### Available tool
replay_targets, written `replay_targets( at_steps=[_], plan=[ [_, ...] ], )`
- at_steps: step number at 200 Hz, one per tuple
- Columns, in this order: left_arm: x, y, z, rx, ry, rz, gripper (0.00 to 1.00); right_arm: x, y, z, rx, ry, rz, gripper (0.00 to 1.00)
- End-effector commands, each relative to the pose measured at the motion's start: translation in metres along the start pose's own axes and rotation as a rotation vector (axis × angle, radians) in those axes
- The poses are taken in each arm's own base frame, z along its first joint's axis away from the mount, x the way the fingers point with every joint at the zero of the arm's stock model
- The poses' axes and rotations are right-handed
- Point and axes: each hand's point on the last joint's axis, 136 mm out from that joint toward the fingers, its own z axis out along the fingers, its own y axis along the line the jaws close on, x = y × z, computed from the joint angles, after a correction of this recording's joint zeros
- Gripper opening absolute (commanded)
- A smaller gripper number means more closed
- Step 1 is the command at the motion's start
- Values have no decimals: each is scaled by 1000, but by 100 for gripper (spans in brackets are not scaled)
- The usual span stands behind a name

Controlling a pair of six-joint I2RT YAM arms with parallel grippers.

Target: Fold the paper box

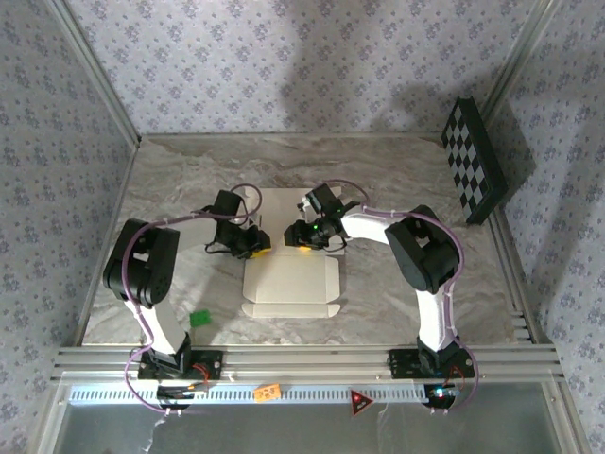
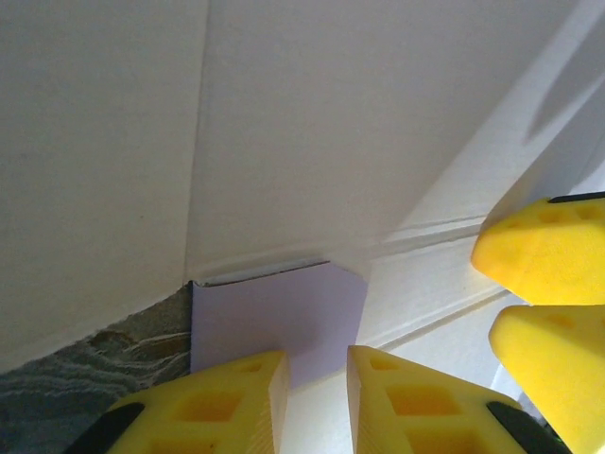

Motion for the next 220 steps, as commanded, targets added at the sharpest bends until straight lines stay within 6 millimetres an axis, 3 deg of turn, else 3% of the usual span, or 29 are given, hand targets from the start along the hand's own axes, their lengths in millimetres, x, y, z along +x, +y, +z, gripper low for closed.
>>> replay_targets(
  at_steps=[1, 22, 28, 91, 126, 152, 200, 220],
  plan=[
    [32, 37, 14, -175, 90, -28, 26, 24, -20, -3, 93, 55, 16, 48],
    [41, 36, 16, -202, 99, -19, 26, 22, -19, -8, 103, 41, 3, 47],
    [45, 36, 17, -204, 105, -19, 26, 34, -28, -8, 123, 63, 15, 47],
    [65, 21, 2, -209, 55, -18, 27, 51, -40, -26, 159, 65, -2, 47],
    [53, 6, -7, -194, 19, -7, 27, 50, -38, -28, 155, 65, -11, 47],
    [38, -14, -25, -174, -47, 39, 30, 42, -28, -36, 133, 40, -18, 47],
    [0, -49, -65, -111, -167, 113, 43, 11, -9, -54, 91, -15, -32, 46],
    [-19, -53, -75, -88, -192, 122, 46, -18, 2, -64, 54, -67, -30, 46]
  ],
)
